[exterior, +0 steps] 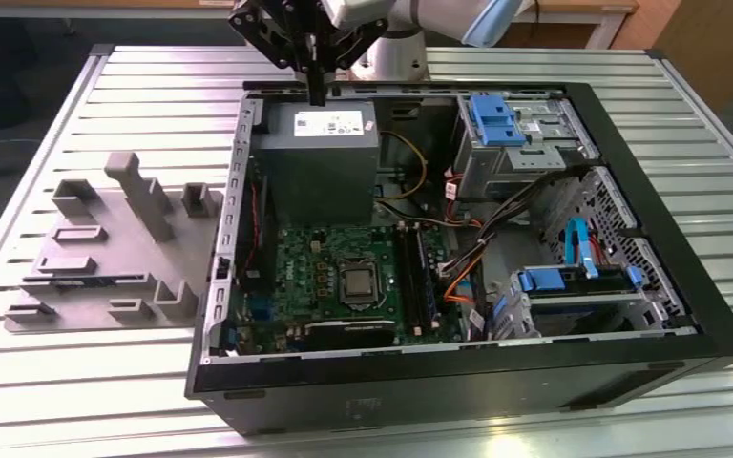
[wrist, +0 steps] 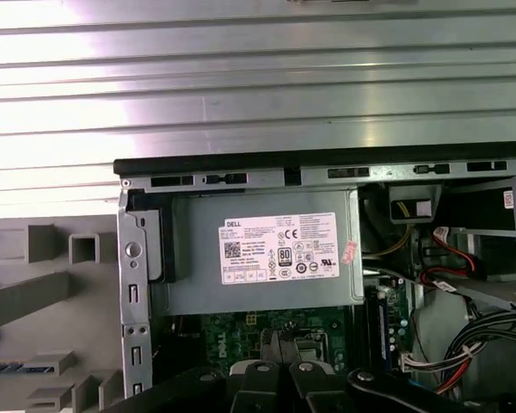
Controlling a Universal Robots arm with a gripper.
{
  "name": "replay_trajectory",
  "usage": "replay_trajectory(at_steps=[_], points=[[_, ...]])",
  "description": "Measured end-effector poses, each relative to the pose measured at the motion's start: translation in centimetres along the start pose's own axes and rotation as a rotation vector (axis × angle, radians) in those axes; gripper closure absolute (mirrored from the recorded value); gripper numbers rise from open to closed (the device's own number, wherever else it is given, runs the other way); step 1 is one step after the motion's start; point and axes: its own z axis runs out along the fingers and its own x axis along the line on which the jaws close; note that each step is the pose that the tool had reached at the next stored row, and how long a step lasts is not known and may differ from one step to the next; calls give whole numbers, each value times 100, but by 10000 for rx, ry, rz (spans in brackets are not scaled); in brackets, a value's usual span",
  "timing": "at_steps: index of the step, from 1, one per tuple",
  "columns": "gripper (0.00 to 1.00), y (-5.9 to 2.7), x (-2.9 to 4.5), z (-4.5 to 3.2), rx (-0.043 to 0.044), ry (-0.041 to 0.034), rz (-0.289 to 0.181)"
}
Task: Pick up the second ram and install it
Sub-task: 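Reach for the second ram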
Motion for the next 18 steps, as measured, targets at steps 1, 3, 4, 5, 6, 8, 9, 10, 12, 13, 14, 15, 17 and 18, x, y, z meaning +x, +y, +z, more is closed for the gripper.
replay_trajectory(at_steps=[1,3,4,5,6,8,9,10,12,13,14,15,17,18], points=[[89,-1,20,0,0,-4,1],[89,-5,59,0,-1,-10,-1],[89,-6,83,-1,0,-14,-1],[89,-8,107,-1,-1,-19,-3],[89,-10,132,-1,-2,-25,-3],[89,-14,180,-1,-3,-38,-1],[89,-15,202,-1,-3,-43,-2],[89,-17,224,-1,-5,-49,-2],[89,-21,276,-2,-5,-62,-4],[89,-23,303,-2,-6,-68,-4],[89,-25,329,-3,-6,-75,-3],[89,-27,352,-3,-6,-80,-3],[89,-30,394,-3,-6,-87,-4],[89,-32,416,-3,-6,-91,-5]])
